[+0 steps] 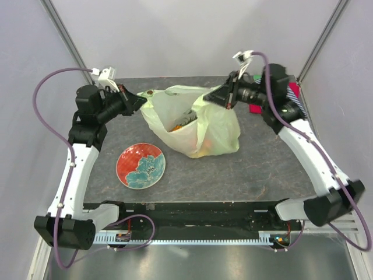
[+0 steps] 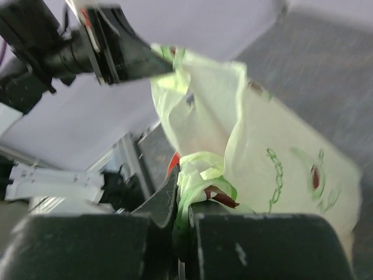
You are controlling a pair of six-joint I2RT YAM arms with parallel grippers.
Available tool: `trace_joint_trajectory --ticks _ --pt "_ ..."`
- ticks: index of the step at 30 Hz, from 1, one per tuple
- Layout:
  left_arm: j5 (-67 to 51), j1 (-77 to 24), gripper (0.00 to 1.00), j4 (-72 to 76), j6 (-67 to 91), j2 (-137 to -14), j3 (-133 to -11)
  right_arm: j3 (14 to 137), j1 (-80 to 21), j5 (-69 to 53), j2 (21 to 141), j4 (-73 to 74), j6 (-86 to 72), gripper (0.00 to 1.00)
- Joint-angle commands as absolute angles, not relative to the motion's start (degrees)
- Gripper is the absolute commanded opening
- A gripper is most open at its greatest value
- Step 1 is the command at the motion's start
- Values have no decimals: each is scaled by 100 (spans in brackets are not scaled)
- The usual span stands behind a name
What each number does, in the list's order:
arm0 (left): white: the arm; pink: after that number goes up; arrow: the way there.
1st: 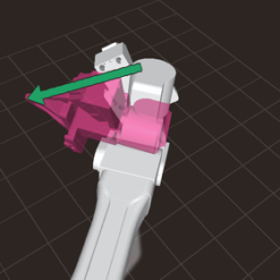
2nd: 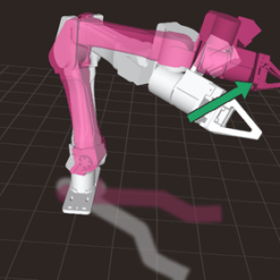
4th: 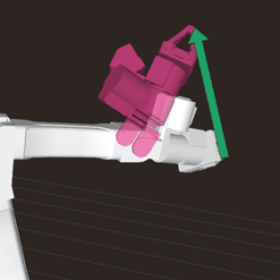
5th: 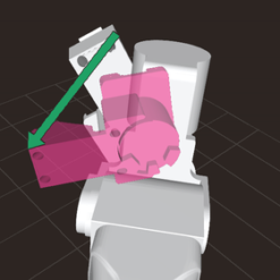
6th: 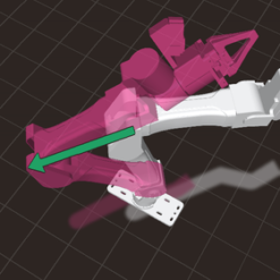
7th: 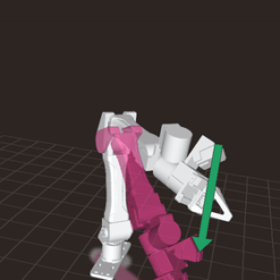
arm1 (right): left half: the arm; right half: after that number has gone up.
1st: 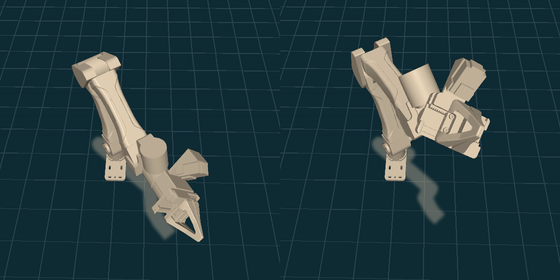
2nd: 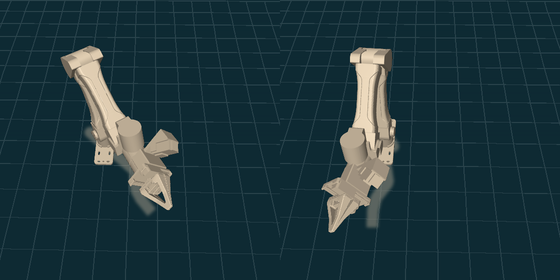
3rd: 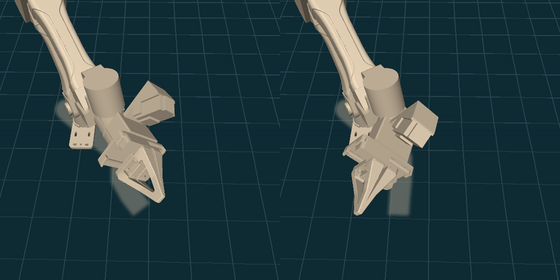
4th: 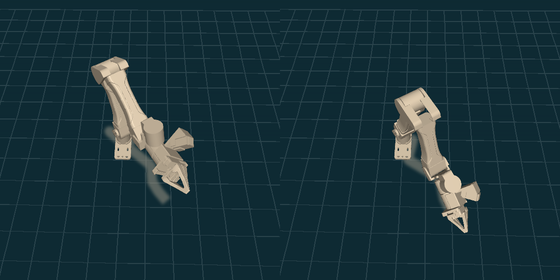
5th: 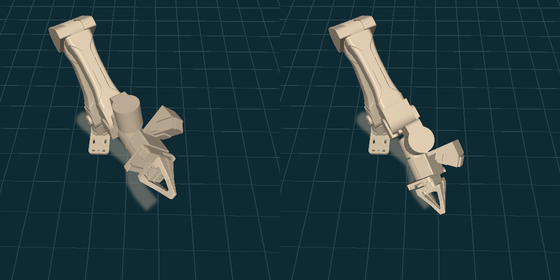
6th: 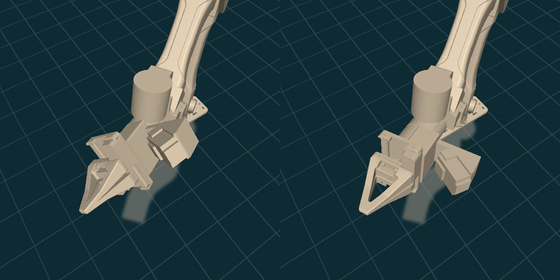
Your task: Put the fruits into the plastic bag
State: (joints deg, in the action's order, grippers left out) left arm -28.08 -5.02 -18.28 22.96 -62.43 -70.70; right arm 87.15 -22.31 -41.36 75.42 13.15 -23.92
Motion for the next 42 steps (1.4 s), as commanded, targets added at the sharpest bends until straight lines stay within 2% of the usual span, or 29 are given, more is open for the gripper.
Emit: trace_joint_trajectory --ticks 1,3,5,6,7,10,13,14,17,21,26,31,35,42 --pt "-3550 -439 2 -1125 2856 -6442 -6785 7911 -2197 -5503 7840 694 -3437 0" --pt "-3586 -440 2 -1090 2848 -6495 -6750 7752 -2197 -4933 7779 1192 -3095 0" --pt "-3603 -439 1 -1072 2848 -6513 -6706 7691 -2206 -4372 7682 1614 -2832 11" --pt "-3612 -439 2 -1046 2848 -6539 -6689 7690 -2206 -4177 7638 1730 -2769 20" --pt "-3612 -439 2 -1037 2848 -6548 -6671 7638 -2206 -3914 7542 1818 -2734 37" --pt "-3639 -439 2 -967 2883 -6574 -6645 7402 -2232 -3244 7191 1837 -2733 65" --pt "-3665 -439 2 -906 2935 -6592 -6653 7016 -2407 -2682 6656 1513 -2847 83" --pt "-3691 -431 2 -905 2953 -6592 -6662 6892 -2469 -2489 6532 1338 -2874 85" --pt "-3726 -431 2 -896 2971 -6574 -6680 6443 -2847 -1961 6214 942 -3189 87" --pt "-3718 -431 2 -888 2971 -6565 -6662 5890 -3820 -716 6012 283 -3594 84" --pt "-3753 -431 2 -861 2979 -6548 -6636 5625 -4429 499 6169 -307 -3490 81" --pt "-3770 -431 2 -853 2936 -6521 -6601 6370 -5219 1694 6819 -19 -2586 80" --pt "-3850 -422 2 -835 2927 -6557 -6583 7170 -5983 3203 7557 640 -1506 81" --pt "-3946 -396 2 -809 2909 -6574 -6557 8296 -6530 5305 8770 1441 -512 81"
